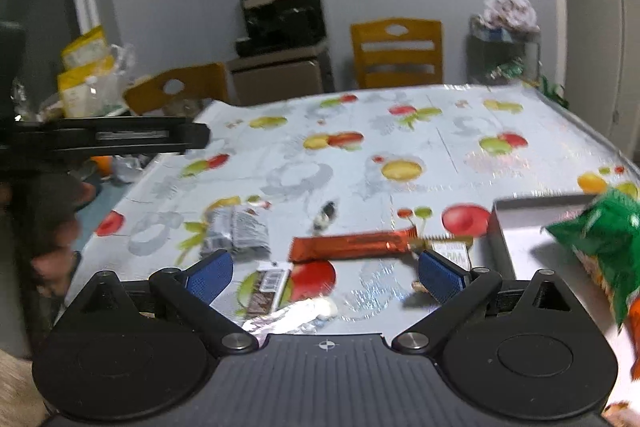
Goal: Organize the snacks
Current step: 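Move both tools back over the remaining snacks on the table, then grasp the clear wrapped pack with the left tool while the right tool grasps a clear candy stick, then carry the clear pack and candy stick toward the gray box with both tools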
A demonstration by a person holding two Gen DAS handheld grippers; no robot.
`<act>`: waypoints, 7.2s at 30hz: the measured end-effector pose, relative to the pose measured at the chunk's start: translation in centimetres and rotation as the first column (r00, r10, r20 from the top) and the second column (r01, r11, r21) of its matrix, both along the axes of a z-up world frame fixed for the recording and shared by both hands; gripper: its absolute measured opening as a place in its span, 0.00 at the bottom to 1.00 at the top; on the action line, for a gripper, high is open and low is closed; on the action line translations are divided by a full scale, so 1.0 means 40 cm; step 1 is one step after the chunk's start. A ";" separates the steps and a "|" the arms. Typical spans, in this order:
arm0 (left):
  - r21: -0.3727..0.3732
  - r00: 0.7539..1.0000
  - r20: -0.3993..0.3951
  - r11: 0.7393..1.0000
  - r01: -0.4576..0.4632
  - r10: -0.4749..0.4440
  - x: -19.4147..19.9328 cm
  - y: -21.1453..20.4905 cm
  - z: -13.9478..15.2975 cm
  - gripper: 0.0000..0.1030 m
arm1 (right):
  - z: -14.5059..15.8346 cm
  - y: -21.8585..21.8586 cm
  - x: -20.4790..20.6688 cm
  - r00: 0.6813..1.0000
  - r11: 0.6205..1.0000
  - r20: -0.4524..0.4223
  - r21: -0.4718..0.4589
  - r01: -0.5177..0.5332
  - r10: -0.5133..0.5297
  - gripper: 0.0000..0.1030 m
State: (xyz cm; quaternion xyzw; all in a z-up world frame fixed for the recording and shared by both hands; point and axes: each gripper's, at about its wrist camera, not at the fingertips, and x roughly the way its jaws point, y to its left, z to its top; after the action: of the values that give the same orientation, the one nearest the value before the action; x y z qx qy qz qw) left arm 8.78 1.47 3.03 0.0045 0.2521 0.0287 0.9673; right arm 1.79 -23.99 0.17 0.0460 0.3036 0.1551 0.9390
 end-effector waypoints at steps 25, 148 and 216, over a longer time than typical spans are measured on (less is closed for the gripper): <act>0.043 0.996 -0.074 0.998 0.043 -0.039 0.085 -0.018 -0.218 0.99 | -0.130 0.067 0.076 0.989 0.993 -0.096 -0.047 0.109 -0.113 0.93; -0.100 0.962 0.100 0.960 0.263 -0.253 -0.126 -0.009 -0.055 0.34 | 0.000 -0.134 -0.139 0.976 0.998 0.208 -0.016 -0.064 0.066 0.14; -0.170 0.777 -0.128 0.786 0.595 -0.616 -0.019 -0.675 -0.102 0.34 | -0.059 -0.532 -0.093 0.991 0.995 0.096 0.025 0.093 -0.095 0.14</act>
State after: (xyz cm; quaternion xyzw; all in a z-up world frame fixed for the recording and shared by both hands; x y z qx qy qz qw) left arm 8.02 -25.52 -1.04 0.0300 0.3233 -0.2999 0.8970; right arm -1.95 -45.26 -2.17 0.0624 0.2536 0.1157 0.9583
